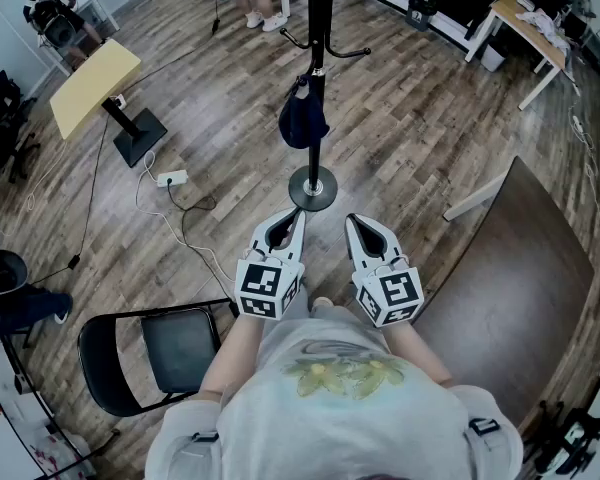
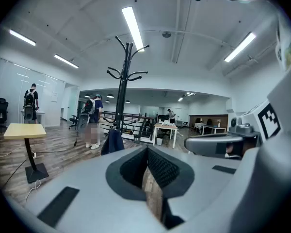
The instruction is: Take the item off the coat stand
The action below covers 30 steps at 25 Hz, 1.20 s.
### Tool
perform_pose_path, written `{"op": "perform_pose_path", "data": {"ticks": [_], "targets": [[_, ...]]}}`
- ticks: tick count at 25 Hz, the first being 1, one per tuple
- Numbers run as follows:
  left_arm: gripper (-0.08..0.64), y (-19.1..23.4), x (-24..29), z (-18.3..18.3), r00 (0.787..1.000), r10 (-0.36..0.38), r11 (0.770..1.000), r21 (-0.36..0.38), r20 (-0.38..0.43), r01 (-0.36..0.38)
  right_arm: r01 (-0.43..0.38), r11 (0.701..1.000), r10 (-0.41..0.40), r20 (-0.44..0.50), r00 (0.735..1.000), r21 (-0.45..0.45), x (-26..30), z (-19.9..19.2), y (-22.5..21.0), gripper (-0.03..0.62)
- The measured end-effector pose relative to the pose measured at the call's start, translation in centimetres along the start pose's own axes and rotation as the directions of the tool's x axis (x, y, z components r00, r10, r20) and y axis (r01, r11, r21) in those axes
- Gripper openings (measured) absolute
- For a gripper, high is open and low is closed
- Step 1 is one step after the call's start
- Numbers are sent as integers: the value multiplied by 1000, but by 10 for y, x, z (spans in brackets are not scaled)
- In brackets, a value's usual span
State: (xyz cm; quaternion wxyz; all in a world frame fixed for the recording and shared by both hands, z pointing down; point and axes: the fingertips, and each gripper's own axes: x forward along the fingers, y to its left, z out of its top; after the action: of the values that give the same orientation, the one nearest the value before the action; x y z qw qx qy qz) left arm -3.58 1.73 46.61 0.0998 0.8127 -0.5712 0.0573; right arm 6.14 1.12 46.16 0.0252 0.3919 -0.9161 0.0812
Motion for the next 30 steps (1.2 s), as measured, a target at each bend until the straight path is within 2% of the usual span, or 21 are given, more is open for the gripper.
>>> {"op": "perform_pose_path", "data": {"ticks": [8, 19, 30], "targets": [[15, -6, 3, -1, 1000, -3, 1000, -9, 4, 3, -5, 1000, 4, 35, 999, 14, -6, 2, -3, 6], [17, 0, 21, 5, 1000, -3, 1000, -7, 4, 3, 5, 1000, -6, 34, 999, 26, 1, 2, -15, 6], [22, 16, 53, 10, 999, -38, 999, -2, -20, 38, 59, 997, -60, 30, 998, 42, 20, 5, -35, 8]]}}
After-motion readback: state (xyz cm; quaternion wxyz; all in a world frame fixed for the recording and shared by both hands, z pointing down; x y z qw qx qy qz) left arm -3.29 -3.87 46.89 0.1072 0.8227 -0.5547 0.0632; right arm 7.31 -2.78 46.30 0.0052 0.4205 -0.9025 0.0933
